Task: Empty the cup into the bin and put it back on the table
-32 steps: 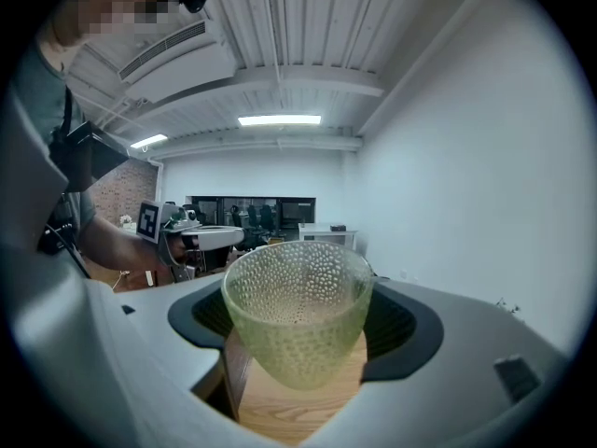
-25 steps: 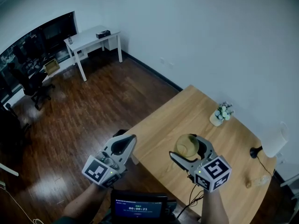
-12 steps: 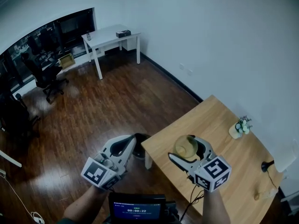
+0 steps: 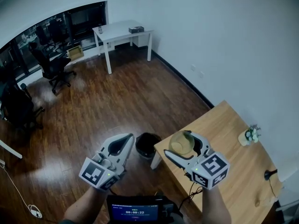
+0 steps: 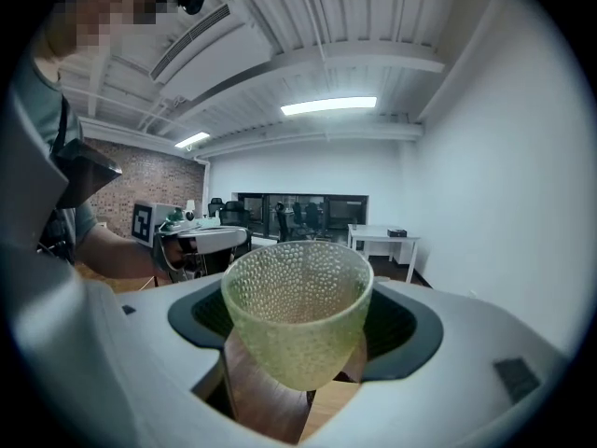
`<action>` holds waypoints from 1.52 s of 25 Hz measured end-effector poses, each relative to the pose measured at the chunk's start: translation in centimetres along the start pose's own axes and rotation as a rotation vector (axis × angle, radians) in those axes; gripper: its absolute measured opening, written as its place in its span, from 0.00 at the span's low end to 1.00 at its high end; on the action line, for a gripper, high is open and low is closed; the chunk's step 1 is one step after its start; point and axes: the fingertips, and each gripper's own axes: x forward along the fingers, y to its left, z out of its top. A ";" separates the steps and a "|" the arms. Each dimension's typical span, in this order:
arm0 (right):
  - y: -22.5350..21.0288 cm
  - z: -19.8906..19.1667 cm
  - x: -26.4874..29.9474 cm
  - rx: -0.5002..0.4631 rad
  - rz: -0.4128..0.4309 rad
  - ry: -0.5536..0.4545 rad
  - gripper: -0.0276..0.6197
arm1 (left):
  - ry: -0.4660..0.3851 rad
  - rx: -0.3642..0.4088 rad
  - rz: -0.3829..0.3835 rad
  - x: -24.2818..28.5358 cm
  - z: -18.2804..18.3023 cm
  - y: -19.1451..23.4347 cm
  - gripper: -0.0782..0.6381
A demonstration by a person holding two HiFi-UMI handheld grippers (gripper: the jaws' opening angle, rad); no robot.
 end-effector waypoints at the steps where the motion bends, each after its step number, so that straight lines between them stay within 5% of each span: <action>1: 0.2 0.1 0.5 -0.009 0.011 0.004 0.66 | -0.004 -0.006 0.012 -0.2 0.0 0.5 0.10; 12: -0.7 1.0 5.4 -0.014 0.106 0.009 0.66 | -0.003 -0.002 0.108 0.3 -0.3 4.8 0.10; 23: -5.7 1.9 8.2 -0.014 0.135 -0.011 0.66 | 0.022 0.080 0.143 6.8 -1.6 7.5 0.10; 33: -11.5 3.3 9.0 -0.008 0.113 -0.041 0.66 | -0.273 0.262 0.121 13.2 2.4 7.2 0.09; 38: -12.9 2.8 9.5 0.006 0.095 -0.021 0.66 | -0.323 0.281 0.078 15.1 3.0 7.0 0.09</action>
